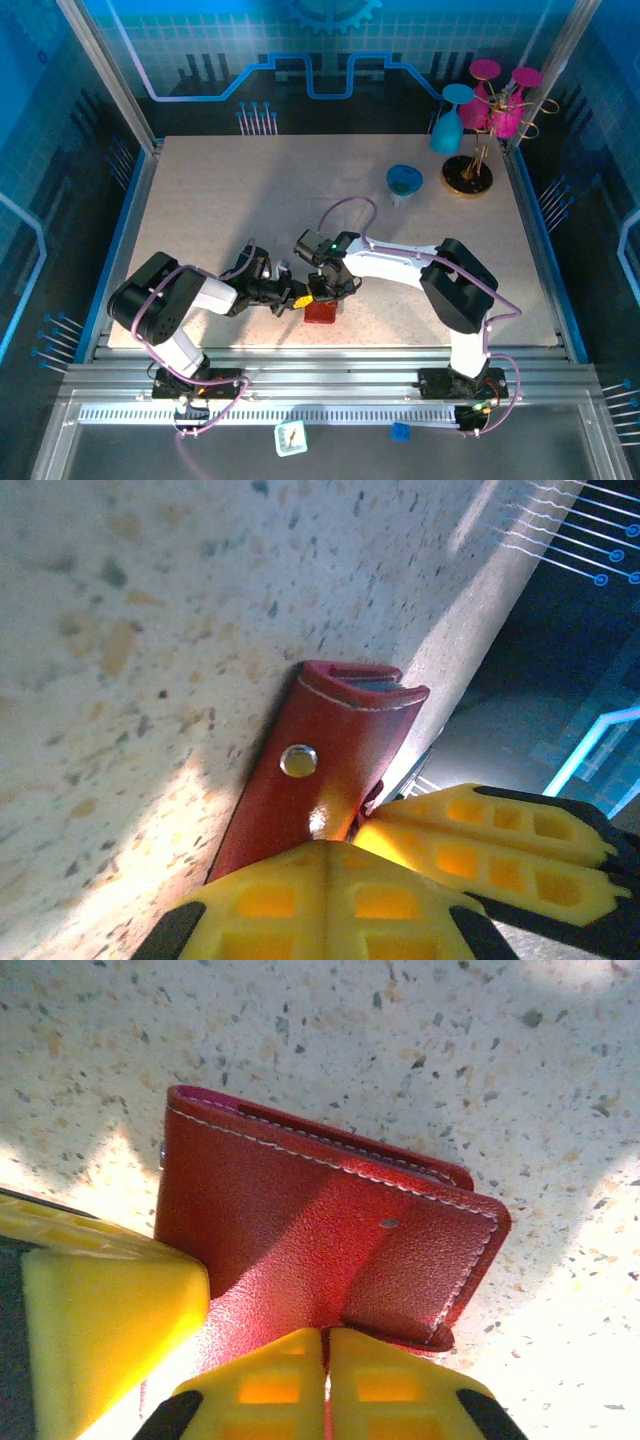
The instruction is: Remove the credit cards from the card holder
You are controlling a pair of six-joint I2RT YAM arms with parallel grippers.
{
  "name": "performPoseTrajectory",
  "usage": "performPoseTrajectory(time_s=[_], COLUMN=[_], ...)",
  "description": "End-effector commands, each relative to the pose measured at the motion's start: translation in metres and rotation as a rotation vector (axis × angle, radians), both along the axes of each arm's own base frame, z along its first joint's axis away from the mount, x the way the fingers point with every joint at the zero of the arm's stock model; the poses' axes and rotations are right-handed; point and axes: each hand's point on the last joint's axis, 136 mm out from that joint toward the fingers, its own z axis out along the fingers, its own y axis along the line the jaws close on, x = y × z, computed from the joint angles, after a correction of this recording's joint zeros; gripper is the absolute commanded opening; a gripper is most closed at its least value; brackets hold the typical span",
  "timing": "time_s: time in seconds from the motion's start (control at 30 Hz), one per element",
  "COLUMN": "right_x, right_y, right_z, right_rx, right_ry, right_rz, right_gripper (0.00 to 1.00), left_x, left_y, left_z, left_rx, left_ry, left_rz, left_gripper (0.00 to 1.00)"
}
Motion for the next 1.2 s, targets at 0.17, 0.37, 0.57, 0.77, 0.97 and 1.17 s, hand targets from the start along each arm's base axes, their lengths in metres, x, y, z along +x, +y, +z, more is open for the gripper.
performPoseTrajectory(time_s=[0.17,0.37,0.57,0.77,0.97,1.17], right_x=[0.001,0.006,0.009,0.015,0.018,0.014], right_y=[-0.009,-0.015,-0.011,0.009,0.021,0.021], right_z=[0.015,0.019,0.022,0.034,0.044,0.038], right_rx=[0.045,0.107,0.247,0.492,0.627,0.692], right_ry=[-0.03,-0.032,-0.021,-0.038,-0.058,-0.031], right_rz=[-0.011,-0.03,-0.049,-0.054,-0.041,-0.066], right_gripper=[0.0,0.0,0.0,0.0,0.0,0.0], left_x=[-0.017,-0.014,-0.004,0.011,0.01,-0.001], left_y=[0.02,0.021,0.019,0.011,0.001,0.005], left_z=[-0.022,-0.018,-0.003,0.026,0.03,0.002], left_rx=[0.137,0.165,0.169,0.16,0.153,0.228], left_ry=[0.091,0.081,0.047,-0.025,-0.022,0.032], left_rz=[0.013,0.012,0.012,0.003,-0.02,-0.034], left_gripper=[0.0,0.0,0.0,0.0,0.0,0.0])
